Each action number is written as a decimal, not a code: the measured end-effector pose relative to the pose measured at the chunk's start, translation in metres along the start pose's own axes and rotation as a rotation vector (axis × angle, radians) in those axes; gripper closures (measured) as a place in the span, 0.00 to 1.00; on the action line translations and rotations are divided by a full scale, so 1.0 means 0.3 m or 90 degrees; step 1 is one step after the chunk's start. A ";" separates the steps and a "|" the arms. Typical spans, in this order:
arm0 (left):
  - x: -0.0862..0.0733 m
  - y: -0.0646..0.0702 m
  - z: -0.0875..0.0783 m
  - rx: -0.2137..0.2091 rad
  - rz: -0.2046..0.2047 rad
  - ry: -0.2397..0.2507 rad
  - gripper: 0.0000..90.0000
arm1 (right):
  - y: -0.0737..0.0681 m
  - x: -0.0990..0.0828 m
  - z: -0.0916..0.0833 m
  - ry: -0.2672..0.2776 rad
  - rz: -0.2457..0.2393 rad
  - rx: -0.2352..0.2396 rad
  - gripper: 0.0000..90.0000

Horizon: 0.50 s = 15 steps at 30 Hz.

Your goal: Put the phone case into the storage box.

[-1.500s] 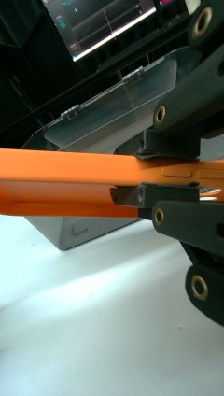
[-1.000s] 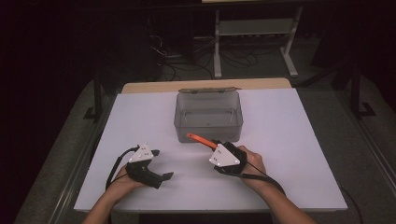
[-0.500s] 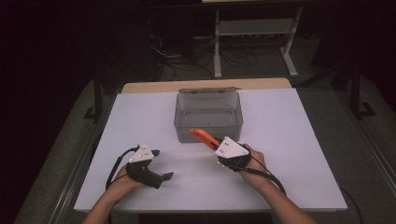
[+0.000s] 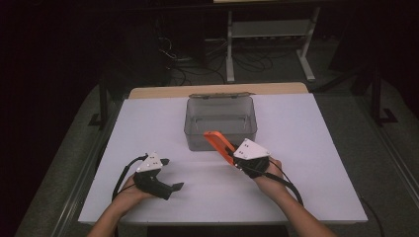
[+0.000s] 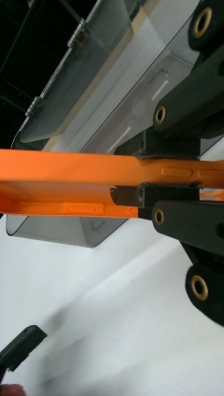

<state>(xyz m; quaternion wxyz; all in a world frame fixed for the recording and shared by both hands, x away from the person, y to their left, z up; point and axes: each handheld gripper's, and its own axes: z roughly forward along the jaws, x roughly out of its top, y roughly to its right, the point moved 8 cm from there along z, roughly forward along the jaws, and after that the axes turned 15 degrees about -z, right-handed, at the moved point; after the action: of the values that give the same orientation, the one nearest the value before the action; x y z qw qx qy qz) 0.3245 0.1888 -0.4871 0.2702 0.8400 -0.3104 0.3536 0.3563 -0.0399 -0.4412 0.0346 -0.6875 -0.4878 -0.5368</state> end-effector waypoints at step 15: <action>-0.001 0.002 0.001 -0.002 0.000 0.000 0.00 | 0.024 -0.015 -0.001 0.011 0.084 0.026 0.87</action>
<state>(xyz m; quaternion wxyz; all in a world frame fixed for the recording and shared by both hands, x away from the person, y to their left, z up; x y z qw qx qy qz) 0.3241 0.1881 -0.4873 0.2719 0.8396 -0.3109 0.3527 0.3614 -0.0465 -0.4411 0.0877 -0.7128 -0.4520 -0.5291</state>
